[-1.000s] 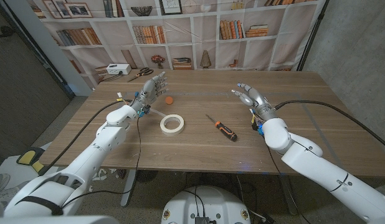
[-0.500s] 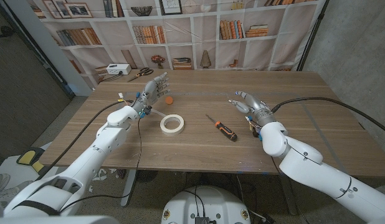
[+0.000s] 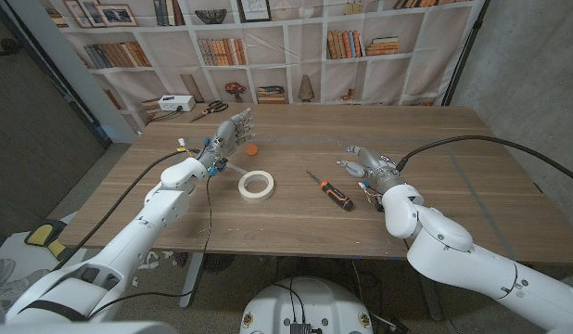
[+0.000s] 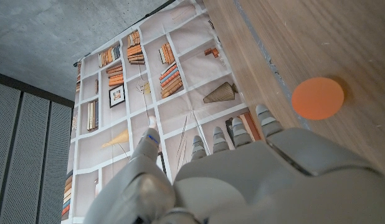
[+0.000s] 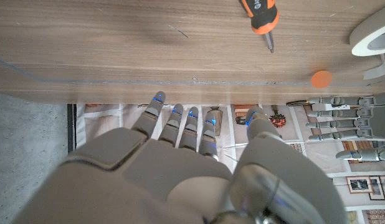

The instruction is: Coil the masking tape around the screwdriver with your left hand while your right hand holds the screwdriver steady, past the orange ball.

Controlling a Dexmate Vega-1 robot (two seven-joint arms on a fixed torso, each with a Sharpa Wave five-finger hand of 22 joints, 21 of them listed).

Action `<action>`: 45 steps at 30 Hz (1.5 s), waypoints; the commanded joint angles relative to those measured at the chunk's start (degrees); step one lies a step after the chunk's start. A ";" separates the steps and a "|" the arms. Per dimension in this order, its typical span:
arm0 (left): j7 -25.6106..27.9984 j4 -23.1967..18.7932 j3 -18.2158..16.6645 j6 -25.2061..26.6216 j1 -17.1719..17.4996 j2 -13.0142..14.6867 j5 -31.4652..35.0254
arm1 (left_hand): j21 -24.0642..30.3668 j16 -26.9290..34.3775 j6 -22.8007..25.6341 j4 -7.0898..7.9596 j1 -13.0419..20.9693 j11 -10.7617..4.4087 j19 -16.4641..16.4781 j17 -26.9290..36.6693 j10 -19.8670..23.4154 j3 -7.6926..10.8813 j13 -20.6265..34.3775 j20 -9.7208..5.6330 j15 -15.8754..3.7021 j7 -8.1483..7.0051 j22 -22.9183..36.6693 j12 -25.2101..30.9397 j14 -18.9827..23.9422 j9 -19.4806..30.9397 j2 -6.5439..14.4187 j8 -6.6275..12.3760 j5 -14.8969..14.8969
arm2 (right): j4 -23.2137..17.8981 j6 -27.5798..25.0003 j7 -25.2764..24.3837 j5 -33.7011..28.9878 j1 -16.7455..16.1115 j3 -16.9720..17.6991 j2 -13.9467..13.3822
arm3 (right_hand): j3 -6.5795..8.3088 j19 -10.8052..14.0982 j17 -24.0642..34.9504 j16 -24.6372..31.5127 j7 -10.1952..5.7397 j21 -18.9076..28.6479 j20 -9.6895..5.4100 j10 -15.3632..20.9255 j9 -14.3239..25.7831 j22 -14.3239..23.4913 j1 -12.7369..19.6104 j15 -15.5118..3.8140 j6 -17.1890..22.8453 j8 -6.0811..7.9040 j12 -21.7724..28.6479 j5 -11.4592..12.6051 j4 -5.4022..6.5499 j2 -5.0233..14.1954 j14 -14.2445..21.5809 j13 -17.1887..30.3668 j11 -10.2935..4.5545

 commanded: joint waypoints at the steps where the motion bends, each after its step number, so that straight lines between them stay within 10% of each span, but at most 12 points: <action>1: -0.79 0.57 0.36 0.23 -0.57 -0.31 0.04 | 0.21 0.24 0.42 0.21 -0.27 -0.01 0.15 0.13 0.17 0.07 0.13 0.11 0.06 -0.08 0.08 0.07 0.36 0.12 -0.34 0.02 0.46 | -2.70 -8.44 6.61 -5.24 7.82 -10.92 -0.95 | 0.46 0.71 0.13 0.43 0.14 0.26 -0.02 0.56 0.20 0.10 0.69 -0.26 0.47 0.18 0.37 0.38 -0.01 0.28 0.46 0.25 -0.31; 24: -1.49 2.33 0.40 0.86 -1.83 -0.72 -0.42 | 0.22 0.03 0.34 0.22 -0.34 -0.01 0.22 0.17 0.12 0.13 0.18 0.11 0.18 0.07 0.15 -0.11 0.56 0.13 -0.32 -0.10 0.47 | 0.11 -19.43 14.86 -3.69 26.29 -29.54 1.99 | 1.47 2.28 0.20 1.03 -0.23 0.59 -0.54 2.29 0.24 0.10 2.59 -1.44 1.89 0.44 0.65 0.62 -0.40 1.81 2.45 0.36 -0.56; 45: -3.31 5.52 0.85 0.58 -3.79 -1.55 -0.70 | 0.21 -0.18 0.20 0.26 -0.37 0.04 0.24 0.20 0.04 0.23 0.22 0.12 0.24 0.03 0.20 -0.25 0.50 0.14 -0.22 -0.18 0.49 | 6.29 -19.43 28.75 -19.53 25.47 -32.35 6.33 | 2.84 3.31 0.02 0.86 -0.24 0.66 -1.11 2.85 0.25 0.05 5.73 -2.39 2.26 0.35 0.45 0.73 -1.43 2.49 2.94 0.39 -1.22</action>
